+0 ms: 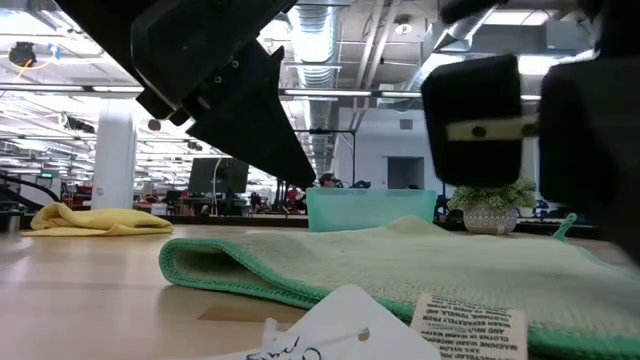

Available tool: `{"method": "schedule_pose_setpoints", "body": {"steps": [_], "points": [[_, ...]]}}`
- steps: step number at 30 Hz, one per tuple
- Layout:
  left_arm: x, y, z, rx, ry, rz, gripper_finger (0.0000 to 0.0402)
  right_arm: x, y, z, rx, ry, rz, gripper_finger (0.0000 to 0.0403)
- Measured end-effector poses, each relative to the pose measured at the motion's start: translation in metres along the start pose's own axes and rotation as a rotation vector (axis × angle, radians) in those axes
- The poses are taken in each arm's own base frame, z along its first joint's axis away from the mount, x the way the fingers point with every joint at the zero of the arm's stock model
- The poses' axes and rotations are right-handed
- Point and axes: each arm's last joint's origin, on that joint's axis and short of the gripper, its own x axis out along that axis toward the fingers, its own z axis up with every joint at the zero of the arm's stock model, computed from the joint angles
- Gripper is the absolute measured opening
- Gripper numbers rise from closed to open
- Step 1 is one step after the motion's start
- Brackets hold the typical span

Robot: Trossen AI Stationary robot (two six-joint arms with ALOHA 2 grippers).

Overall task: Fold microfiber towels
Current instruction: Fold the green microfiber cloth

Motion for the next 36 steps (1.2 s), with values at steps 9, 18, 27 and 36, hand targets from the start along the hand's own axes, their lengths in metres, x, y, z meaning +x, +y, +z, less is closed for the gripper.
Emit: {"method": "schedule_pose_setpoints", "body": {"steps": [9,18,27,36], "points": [[0.0,0.0,0.0,-0.011,-0.002,0.0,0.0,0.005,-0.007,-0.006,0.027,0.002,-0.034,0.0072],[0.0,0.0,0.0,-0.026,0.003,-0.005,0.0,-0.006,-0.006,0.004,0.017,0.004,-0.04,0.0009],[0.0,-0.001,0.0,-0.03,0.002,-0.007,0.0,-0.024,0.007,0.018,-0.004,0.074,-0.081,0.0022],[0.002,-0.002,-0.008,-0.062,0.09,-0.091,0.0,-0.021,0.008,0.016,-0.004,0.07,-0.07,0.0021]]}}
